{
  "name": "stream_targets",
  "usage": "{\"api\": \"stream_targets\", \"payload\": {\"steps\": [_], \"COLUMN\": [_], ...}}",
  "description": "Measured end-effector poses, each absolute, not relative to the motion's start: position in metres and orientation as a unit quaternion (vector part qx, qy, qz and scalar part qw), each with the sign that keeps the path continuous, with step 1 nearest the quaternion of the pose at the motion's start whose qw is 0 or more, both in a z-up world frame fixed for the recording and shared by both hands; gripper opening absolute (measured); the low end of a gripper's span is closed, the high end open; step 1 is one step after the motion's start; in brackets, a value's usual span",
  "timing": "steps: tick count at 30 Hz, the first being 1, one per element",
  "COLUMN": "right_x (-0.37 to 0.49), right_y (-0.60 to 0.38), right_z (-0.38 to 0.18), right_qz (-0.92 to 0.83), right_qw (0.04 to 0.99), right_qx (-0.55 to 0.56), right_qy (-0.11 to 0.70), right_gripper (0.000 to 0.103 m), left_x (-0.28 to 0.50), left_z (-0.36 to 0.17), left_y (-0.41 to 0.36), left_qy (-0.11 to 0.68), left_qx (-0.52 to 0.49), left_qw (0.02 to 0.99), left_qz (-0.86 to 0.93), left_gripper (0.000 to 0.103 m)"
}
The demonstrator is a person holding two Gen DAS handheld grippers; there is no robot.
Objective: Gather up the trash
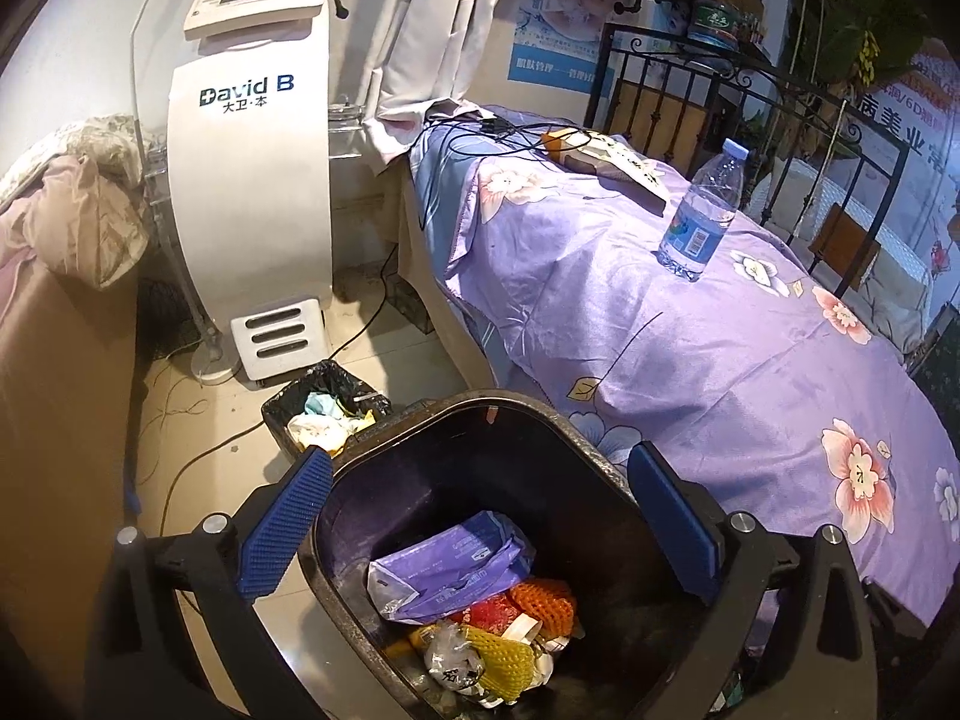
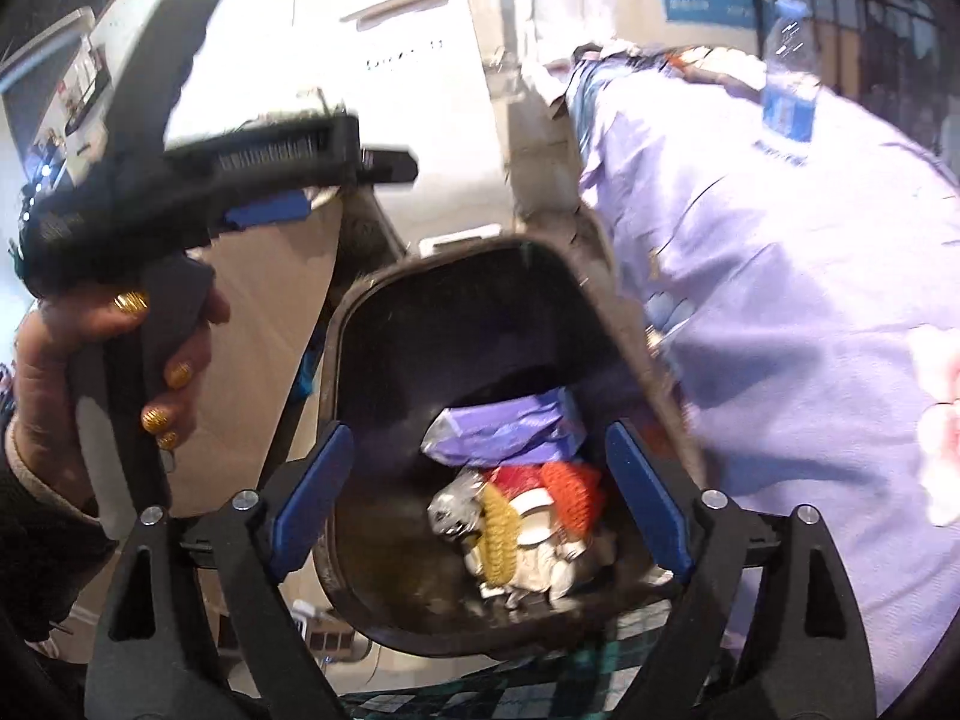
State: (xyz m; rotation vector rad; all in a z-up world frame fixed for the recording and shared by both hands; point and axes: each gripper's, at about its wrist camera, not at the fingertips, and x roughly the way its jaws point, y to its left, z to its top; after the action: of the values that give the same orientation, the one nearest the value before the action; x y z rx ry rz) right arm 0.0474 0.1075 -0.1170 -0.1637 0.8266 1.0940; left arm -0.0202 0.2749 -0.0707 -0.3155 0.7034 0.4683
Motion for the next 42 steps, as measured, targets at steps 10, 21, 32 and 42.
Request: {"api": "stream_targets", "payload": {"steps": [10,21,32,42], "right_x": [0.065,0.049,-0.011,-0.019], "right_y": [-0.013,-0.129,-0.17,-0.172], "right_z": [-0.065,-0.01,-0.008,-0.008], "right_qz": [0.371,0.208,0.135,0.138], "right_qw": [0.881,0.958,0.975,0.973], "right_qx": [0.013,0.036,0.028,0.045], "right_qy": [0.295,0.192,0.176,0.179], "right_gripper": [0.095,0.097,0.097,0.097], "left_x": [0.007,0.012,-0.026,-0.041], "left_z": [-0.053,-0.006,-0.002,-0.003], "left_y": [0.186,0.064,0.038,0.031], "left_qy": [0.325,0.242,0.215,0.204], "left_qx": [-0.123,-0.07,-0.046,-0.019], "left_qw": [0.93,0.968,0.976,0.978], "left_qz": [0.12,-0.012,0.006,0.031], "left_gripper": [0.097,0.097,0.097,0.097]}}
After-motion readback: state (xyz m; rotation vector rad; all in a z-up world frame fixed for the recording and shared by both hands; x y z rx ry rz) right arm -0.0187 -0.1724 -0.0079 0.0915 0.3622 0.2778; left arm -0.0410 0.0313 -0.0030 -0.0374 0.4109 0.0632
